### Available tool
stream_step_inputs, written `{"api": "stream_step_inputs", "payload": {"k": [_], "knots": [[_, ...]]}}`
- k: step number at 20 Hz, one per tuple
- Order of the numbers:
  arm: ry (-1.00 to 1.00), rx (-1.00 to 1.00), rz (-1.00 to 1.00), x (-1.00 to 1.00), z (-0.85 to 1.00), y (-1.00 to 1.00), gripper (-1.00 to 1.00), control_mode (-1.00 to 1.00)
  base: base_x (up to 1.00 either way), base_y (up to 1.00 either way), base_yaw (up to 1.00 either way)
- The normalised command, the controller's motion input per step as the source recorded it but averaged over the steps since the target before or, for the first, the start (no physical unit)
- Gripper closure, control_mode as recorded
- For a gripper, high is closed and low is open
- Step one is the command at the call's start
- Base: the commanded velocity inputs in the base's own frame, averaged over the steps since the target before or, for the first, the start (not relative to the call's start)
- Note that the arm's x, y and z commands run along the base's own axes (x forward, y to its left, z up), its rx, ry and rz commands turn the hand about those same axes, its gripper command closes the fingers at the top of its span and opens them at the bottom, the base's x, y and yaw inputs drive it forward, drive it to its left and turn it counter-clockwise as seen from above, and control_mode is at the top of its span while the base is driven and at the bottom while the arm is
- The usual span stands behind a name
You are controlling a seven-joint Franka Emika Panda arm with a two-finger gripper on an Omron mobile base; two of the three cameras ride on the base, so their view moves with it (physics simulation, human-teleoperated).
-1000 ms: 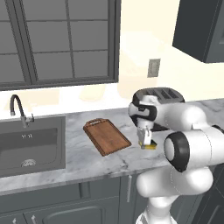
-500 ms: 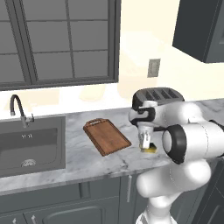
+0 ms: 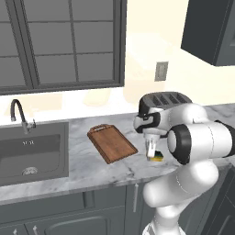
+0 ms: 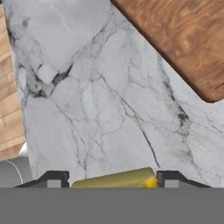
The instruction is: Pick up the sponge from the counter and clean the cutting board by briefly scrubbing or pressing down on the cutting board. Once finished, release the sponge.
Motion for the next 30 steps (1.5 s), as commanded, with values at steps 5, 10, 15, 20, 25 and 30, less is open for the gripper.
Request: {"api": "stream_step_inputs", "payload": {"k": [5, 10, 15, 20, 25, 30], "knots": [[-0.02, 0.00, -0.02, -0.04, 0.14, 0.00, -1.00, -1.00, 0.00, 0.00, 0.00], [-0.15, 0.00, 0.00, -0.31, 0.52, 0.00, -1.00, -1.00, 0.00, 0.00, 0.00], [-0.23, 0.00, 0.00, -0.50, 0.70, 0.02, -1.00, -1.00, 0.00, 0.00, 0.00], [-0.16, 0.00, -0.06, -0.51, 0.63, 0.16, -1.00, -1.00, 0.00, 0.00, 0.00], [-0.09, 0.00, -0.13, -0.46, 0.59, 0.17, -1.00, -1.00, 0.00, 0.00, 0.00], [-0.04, 0.00, -0.18, -0.28, 0.56, 0.09, -1.00, -1.00, 0.00, 0.00, 0.00]]}}
